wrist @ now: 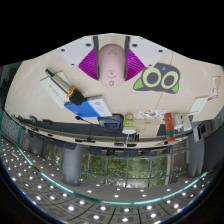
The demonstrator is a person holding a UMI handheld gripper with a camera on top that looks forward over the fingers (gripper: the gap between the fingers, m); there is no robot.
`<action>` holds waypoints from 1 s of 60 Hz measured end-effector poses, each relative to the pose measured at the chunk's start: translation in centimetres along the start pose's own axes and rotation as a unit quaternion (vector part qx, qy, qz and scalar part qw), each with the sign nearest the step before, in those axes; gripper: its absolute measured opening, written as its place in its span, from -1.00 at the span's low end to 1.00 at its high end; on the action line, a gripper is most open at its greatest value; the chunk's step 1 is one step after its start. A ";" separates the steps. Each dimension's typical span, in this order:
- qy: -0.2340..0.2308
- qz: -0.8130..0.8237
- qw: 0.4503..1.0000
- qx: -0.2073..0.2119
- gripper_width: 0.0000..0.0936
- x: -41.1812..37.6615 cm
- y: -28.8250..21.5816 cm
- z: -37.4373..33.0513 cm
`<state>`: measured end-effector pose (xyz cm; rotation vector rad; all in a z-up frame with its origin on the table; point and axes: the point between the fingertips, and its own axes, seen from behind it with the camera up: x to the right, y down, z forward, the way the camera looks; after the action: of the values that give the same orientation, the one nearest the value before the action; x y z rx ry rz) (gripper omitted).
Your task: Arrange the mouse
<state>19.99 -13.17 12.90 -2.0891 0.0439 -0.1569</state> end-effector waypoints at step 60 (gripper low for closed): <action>-0.069 -0.031 0.995 -0.058 0.82 -21.2 0.5 6.0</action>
<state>-0.21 -6.25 7.54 -2.2135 -0.0976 -0.0474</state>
